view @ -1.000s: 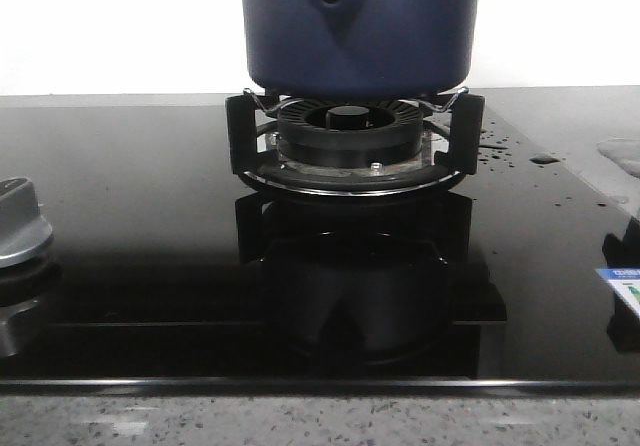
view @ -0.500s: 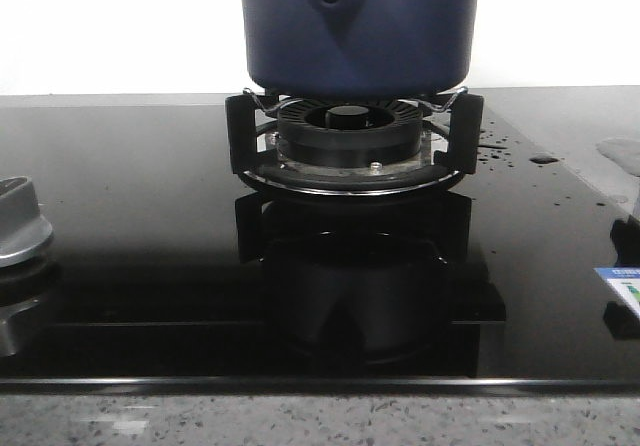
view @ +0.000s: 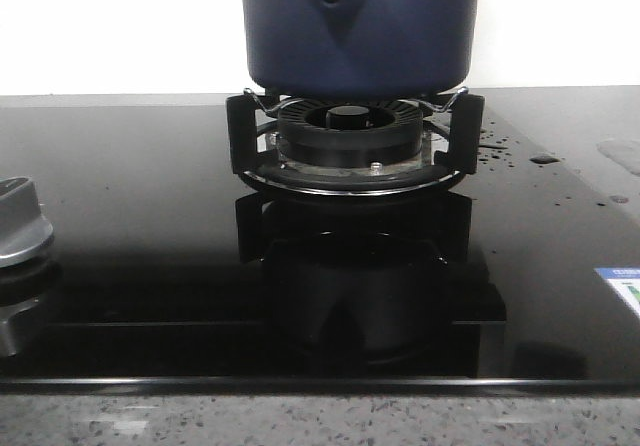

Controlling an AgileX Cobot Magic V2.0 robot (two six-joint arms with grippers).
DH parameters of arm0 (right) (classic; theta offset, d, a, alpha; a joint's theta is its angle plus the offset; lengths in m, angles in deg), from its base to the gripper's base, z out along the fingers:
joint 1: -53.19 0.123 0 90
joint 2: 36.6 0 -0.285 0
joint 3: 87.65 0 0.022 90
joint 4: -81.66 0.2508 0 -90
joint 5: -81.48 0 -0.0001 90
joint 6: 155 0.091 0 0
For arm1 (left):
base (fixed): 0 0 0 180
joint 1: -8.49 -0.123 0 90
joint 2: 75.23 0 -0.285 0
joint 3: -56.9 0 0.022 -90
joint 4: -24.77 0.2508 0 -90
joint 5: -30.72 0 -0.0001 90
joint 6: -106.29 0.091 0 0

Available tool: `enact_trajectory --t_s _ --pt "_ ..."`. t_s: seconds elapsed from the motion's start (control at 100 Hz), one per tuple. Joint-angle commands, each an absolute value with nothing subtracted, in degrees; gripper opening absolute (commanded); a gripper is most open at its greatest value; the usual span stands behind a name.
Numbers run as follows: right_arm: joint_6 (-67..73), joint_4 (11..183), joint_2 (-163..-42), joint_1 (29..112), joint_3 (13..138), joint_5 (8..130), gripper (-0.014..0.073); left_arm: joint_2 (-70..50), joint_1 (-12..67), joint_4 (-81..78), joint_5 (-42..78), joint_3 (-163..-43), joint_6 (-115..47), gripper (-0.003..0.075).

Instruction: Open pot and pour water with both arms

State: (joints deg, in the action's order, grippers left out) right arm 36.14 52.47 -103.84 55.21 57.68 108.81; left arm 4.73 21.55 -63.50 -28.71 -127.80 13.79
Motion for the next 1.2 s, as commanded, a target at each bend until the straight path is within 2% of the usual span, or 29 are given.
enact_trajectory --t_s 0.0,0.22,0.44,1.0,1.19 --pt "36.2 47.4 -103.8 58.7 64.5 109.0 0.0126 2.2 21.3 -69.0 -27.2 -129.5 12.9 0.0145" --pt "36.2 36.3 -110.0 67.1 75.2 96.3 0.0126 0.4 21.3 -69.5 -26.9 -129.5 12.9 0.0145" --pt "36.1 25.9 -116.1 71.8 80.3 92.1 0.0126 -1.5 21.3 -69.6 -26.9 -129.5 12.9 0.0145" --pt "34.8 -3.7 -122.5 72.1 81.0 91.2 0.0125 -3.0 21.3 -69.4 -26.9 -129.5 12.9 0.0145" --pt "34.8 -15.8 -122.6 72.1 81.0 87.4 0.0125 -3.0 21.3 -68.6 -26.9 -129.5 12.9 0.0145"
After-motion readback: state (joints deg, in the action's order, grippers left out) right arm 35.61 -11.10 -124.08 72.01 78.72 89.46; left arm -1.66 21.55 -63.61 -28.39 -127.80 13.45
